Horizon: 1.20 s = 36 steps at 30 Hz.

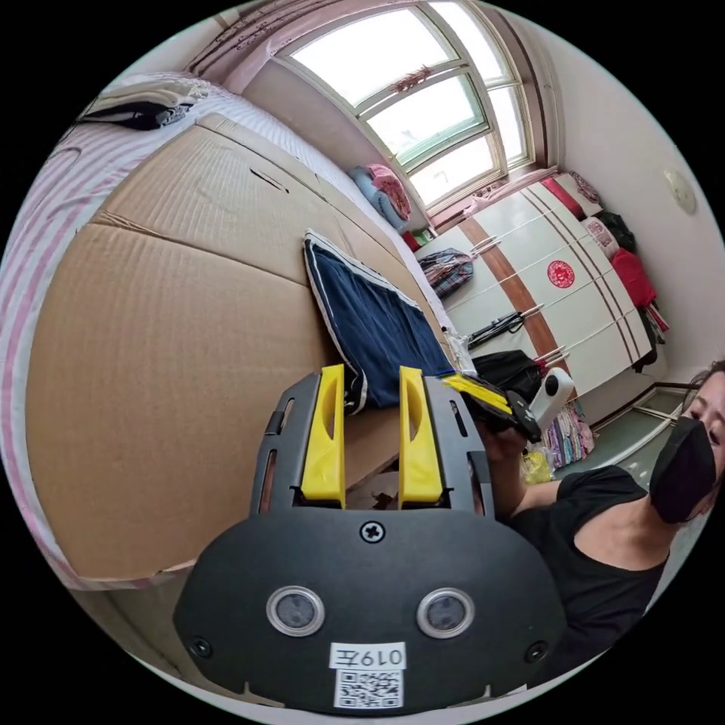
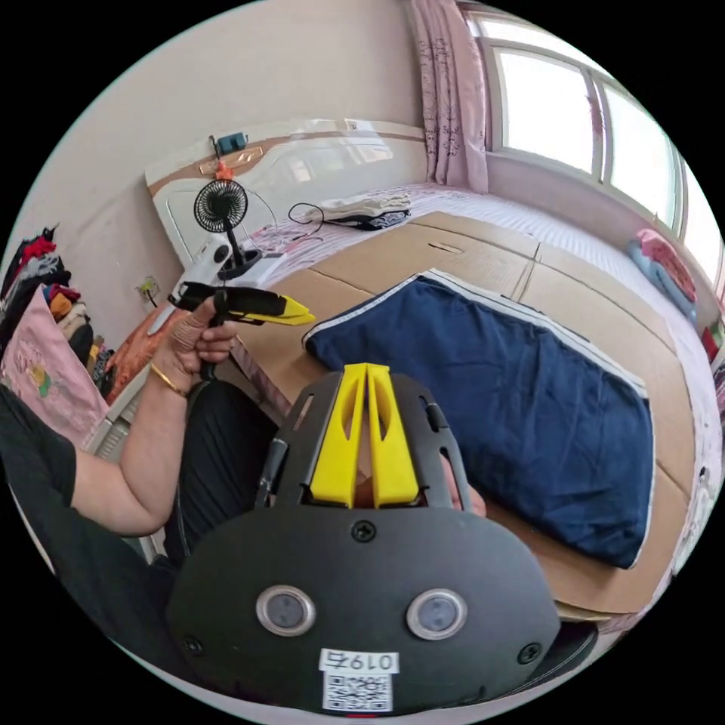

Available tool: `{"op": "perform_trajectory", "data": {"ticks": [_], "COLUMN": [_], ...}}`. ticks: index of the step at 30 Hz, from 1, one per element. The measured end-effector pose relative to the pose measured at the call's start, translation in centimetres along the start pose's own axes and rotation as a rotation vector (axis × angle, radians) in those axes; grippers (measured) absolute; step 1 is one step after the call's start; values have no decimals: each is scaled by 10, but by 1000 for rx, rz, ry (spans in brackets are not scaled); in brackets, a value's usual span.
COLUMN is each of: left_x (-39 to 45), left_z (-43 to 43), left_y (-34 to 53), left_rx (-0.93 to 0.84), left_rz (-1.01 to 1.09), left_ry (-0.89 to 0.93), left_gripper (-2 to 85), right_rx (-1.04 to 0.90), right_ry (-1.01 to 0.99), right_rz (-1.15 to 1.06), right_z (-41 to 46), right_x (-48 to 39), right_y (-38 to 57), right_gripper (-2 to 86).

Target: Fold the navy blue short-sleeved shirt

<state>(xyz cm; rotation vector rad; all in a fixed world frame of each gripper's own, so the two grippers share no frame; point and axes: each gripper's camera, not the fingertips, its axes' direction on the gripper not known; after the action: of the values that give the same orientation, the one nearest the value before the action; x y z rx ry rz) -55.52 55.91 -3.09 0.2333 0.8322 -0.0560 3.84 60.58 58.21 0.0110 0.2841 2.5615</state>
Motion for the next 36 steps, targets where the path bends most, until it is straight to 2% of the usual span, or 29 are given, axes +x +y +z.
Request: {"op": "perform_trajectory", "data": {"ticks": [3, 8, 11, 15, 19, 21, 24, 29, 36], "left_x": [11, 25, 30, 33, 29, 23, 20, 11, -4], "left_z": [-3, 10, 19, 18, 19, 23, 20, 22, 24], "left_y": [13, 30, 38, 46, 52, 56, 61, 66, 72], "left_rx": [-23, -98, -129, -93, -99, -117, -105, -123, -158], "left_rz": [28, 102, 130, 176, 164, 161, 158, 130, 90], "left_ry": [-98, -154, -202, -129, -134, -52, -32, -9, -17], "left_gripper": [104, 109, 111, 111, 107, 102, 95, 83, 35], "right_rx": [36, -3, 15, 26, 4, -2, 6, -10, -7], "right_ry": [-81, -66, -153, -204, -217, -258, -303, -204, -187], "right_rz": [83, 69, 33, 28, -7, -19, -33, -19, -41], "right_z": [-23, -47, -60, -70, -69, -66, -59, -38, 3], "right_x": [-4, -52, -79, -104, -139, -152, -171, -206, -246], "right_y": [-5, -23, -28, -37, -49, -53, -59, -72, -85], "right_gripper": [-6, -9, -10, -10, -10, -10, -10, -10, -10]}}
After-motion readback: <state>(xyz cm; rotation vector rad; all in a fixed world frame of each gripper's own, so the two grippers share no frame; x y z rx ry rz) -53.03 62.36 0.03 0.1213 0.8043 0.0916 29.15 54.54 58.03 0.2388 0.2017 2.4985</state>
